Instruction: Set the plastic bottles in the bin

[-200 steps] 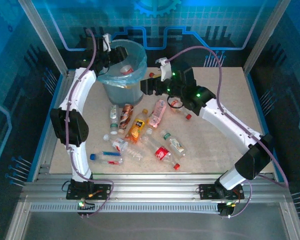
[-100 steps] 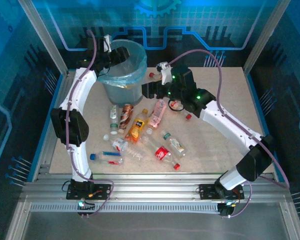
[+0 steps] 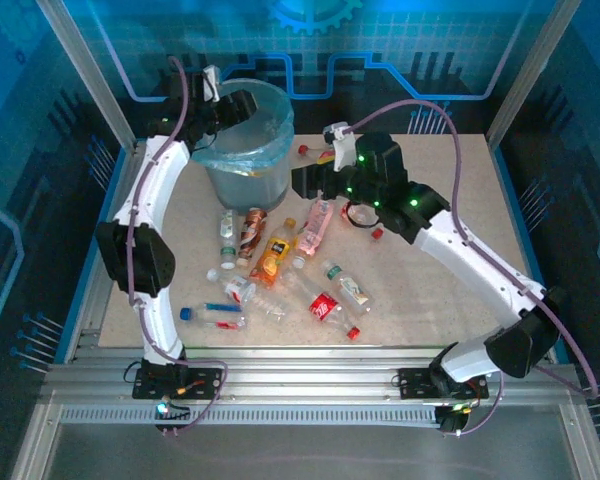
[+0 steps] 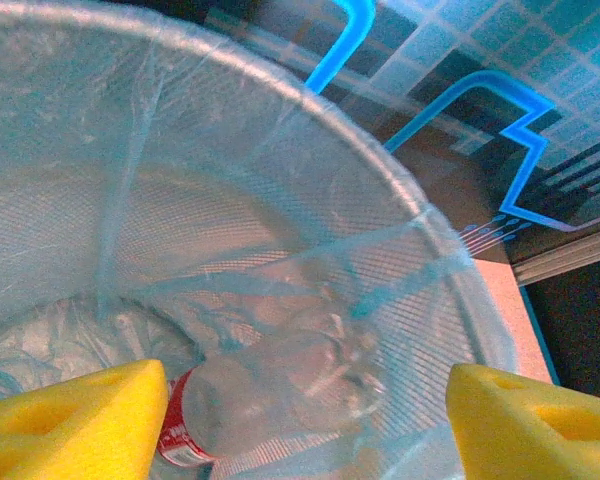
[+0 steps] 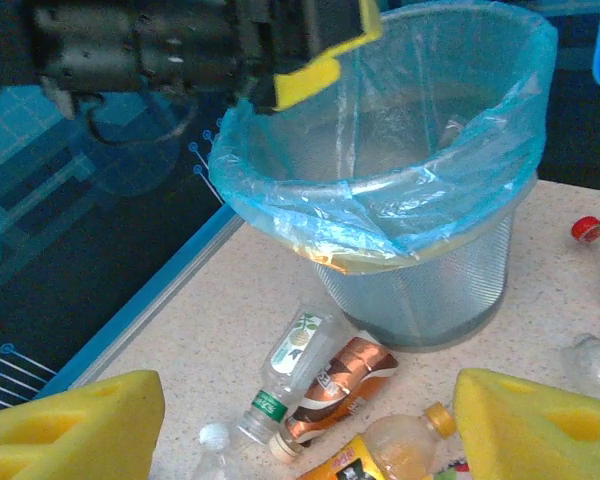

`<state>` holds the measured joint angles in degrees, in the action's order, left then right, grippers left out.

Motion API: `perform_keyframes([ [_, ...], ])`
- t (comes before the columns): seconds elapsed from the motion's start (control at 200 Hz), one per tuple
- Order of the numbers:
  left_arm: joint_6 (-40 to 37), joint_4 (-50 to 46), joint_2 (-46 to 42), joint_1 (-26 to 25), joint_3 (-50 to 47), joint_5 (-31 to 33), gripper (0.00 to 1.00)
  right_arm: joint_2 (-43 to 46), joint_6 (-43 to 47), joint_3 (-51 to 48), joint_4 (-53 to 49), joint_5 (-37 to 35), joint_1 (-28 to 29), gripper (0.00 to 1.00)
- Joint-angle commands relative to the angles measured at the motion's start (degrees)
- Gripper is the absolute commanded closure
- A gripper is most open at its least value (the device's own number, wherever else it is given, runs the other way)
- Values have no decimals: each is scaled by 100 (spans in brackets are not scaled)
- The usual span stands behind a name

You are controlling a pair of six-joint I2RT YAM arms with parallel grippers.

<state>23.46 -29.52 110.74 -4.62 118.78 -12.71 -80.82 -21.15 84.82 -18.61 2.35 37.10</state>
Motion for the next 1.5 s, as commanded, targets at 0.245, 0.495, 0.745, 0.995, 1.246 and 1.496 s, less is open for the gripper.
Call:
perform_keyframes([
  [0.245,-984,84,-2617,-590,-1429,372,25,592,1338,-365,-1739,-791,-231,20],
  [0.495,-2197,390,-4472,-2187,-3946,709,24,82,1701,-571,-2263,-469,-1174,17],
  [0.745,-2089,430,-4962,-3176,-5464,546,25,-1585,2916,-136,-2008,-530,-1574,17],
  [0.995,-1640,804,-4816,-3576,-6180,647,25,-3009,3333,565,-1782,-427,-1899,15],
  [1.246,-1467,1001,-4878,-3584,-6422,989,25,-4018,3843,1293,-2185,-153,-1908,17],
  [1.496,-1494,990,-5092,-3582,-6450,1154,24,-4190,3959,1391,-2146,-281,-1993,20],
])
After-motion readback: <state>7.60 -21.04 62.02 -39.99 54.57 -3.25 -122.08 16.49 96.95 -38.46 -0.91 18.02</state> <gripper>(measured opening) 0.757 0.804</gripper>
